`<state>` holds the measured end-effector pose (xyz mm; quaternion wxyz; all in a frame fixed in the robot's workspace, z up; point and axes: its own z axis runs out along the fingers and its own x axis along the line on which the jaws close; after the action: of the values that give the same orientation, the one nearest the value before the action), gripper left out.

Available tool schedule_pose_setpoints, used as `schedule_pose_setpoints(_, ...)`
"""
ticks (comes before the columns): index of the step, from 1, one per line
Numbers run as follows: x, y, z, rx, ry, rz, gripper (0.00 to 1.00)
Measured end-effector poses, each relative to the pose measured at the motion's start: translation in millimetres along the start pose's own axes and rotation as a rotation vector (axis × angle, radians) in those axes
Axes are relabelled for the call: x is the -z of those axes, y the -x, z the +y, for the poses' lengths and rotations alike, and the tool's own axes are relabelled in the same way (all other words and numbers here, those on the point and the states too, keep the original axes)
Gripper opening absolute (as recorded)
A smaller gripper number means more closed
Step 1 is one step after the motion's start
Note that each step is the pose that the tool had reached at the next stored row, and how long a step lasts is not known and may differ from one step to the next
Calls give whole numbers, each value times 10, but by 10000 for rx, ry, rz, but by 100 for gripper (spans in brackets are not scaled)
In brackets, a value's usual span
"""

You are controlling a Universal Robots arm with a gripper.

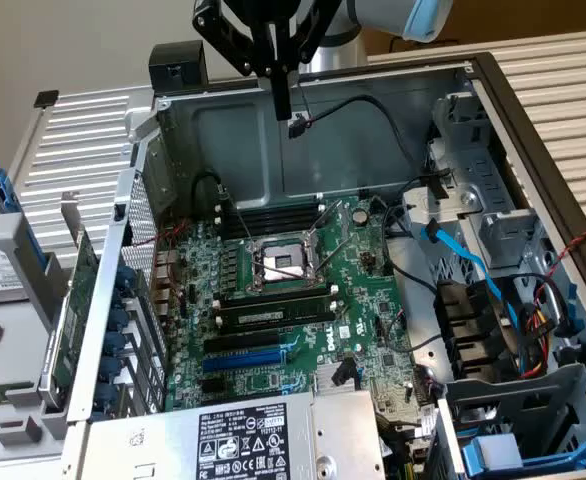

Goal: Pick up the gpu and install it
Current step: 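Reach for the gpu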

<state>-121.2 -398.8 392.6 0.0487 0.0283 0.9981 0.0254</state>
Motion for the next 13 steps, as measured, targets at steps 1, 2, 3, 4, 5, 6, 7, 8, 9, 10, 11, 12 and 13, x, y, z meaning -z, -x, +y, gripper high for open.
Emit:
schedule_pose_setpoints(1, 0, 0, 0, 0, 0, -1, 11)
schedule_pose_setpoints(2, 0, -1, 0, -1, 0, -3, 11)
schedule_pose_setpoints(3, 0, 0, 0, 0, 0, -4, 11)
schedule_pose_setpoints(4, 0, 0, 0, 0, 0, -4, 11)
schedule_pose_setpoints(5, 0, 0, 0, 0, 0, -4, 11)
schedule_pose_setpoints(6, 0, 0, 0, 1, 0, -4, 11)
schedule_pose_setpoints(7, 0, 0, 0, 1, 0, -4, 11)
schedule_pose_setpoints(8, 0, 0, 0, 1, 0, -4, 11)
schedule_pose_setpoints(9, 0, 0, 0, 1, 0, -4, 11)
schedule_pose_setpoints(10, 0, 0, 0, 1, 0, -4, 11)
schedule_pose_setpoints(11, 0, 0, 0, 2, -1, -4, 11)
schedule_pose_setpoints(12, 0, 0, 0, 1, 0, -4, 11)
schedule_pose_setpoints(13, 0, -1, 0, 4, 1, -5, 11)
